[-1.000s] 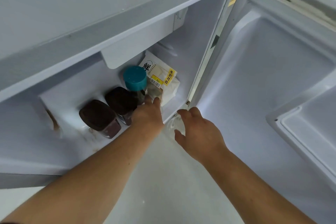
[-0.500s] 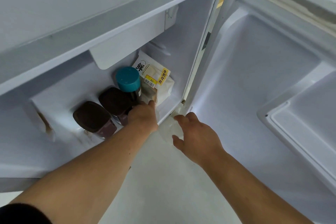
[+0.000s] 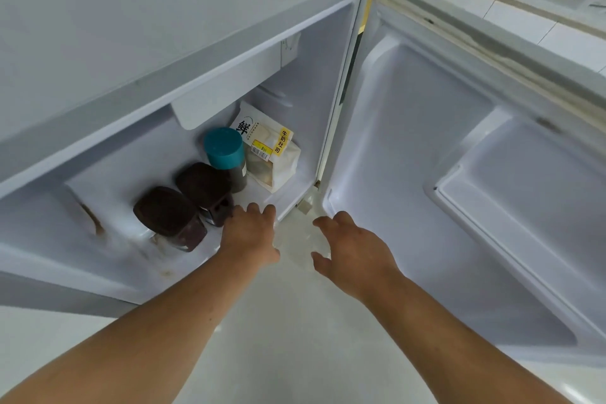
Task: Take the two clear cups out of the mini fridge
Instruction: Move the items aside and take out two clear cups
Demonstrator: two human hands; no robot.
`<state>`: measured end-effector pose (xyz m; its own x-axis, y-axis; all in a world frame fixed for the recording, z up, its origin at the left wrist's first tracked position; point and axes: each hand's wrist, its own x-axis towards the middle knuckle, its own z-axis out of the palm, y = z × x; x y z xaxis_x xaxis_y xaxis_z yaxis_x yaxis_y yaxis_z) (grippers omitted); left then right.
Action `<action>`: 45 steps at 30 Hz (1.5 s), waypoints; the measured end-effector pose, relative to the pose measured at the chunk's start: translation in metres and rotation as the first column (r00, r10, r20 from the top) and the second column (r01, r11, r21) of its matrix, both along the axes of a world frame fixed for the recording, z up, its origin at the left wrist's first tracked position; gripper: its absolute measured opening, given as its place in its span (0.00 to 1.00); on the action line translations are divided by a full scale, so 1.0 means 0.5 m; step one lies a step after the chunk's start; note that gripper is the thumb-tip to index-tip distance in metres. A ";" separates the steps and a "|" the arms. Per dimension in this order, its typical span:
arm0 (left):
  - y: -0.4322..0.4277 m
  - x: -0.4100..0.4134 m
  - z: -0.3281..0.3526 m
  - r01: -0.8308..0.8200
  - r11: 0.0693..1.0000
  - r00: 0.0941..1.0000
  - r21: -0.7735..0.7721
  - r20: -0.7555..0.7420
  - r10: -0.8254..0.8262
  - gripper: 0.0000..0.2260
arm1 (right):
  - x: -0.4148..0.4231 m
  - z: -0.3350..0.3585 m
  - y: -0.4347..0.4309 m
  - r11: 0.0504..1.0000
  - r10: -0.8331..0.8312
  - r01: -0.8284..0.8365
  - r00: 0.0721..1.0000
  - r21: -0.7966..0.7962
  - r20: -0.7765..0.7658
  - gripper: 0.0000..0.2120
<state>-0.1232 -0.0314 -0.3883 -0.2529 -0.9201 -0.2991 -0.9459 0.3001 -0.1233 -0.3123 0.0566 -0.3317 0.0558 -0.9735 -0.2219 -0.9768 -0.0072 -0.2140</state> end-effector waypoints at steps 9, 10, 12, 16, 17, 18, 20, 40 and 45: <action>0.074 0.007 0.080 0.009 0.991 0.985 0.133 -0.175 0.015 0.35 | 0.000 0.055 0.052 1.000 -0.009 0.009 0.999 -0.012 0.038 0.30; 0.085 0.008 0.093 0.020 0.990 0.982 0.137 -0.190 0.006 0.34 | -0.003 0.063 0.063 1.000 -0.011 0.011 0.999 -0.014 0.042 0.30; 0.113 0.007 0.120 0.052 0.988 0.980 0.145 -0.197 -0.023 0.34 | -0.009 0.079 0.086 1.000 -0.007 0.008 0.999 -0.016 0.053 0.30; 0.188 0.002 0.170 0.063 0.987 0.975 0.145 -0.220 -0.029 0.39 | -0.016 0.110 0.143 0.999 0.006 -0.004 0.999 -0.042 0.052 0.30; 0.209 0.000 0.181 0.054 0.987 0.974 0.148 -0.226 -0.020 0.41 | -0.017 0.117 0.159 0.999 0.007 -0.005 0.999 -0.048 0.049 0.30; 0.230 -0.002 0.190 0.051 0.987 0.974 0.152 -0.227 -0.016 0.41 | -0.018 0.124 0.175 0.999 0.008 -0.006 0.999 -0.053 0.047 0.30; 0.271 -0.004 0.204 0.057 0.986 0.977 0.156 -0.213 -0.023 0.40 | -0.021 0.136 0.208 0.998 0.020 -0.017 0.999 -0.061 0.048 0.30; 0.464 0.221 0.229 0.062 0.990 0.977 0.125 -0.211 -0.034 0.40 | 0.159 0.185 0.349 0.987 0.150 -0.146 0.988 -0.069 0.048 0.30; 0.443 0.323 0.199 0.041 0.991 0.976 0.129 -0.217 -0.012 0.40 | 0.258 0.163 0.324 0.982 0.185 -0.183 0.982 -0.052 0.042 0.30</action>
<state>0.0381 0.1903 -0.2889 -0.3483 -0.8682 -0.3534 -0.9374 0.3252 0.1248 -0.1835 0.2185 -0.2503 0.2439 -0.9551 -0.1682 -0.9468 -0.1970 -0.2545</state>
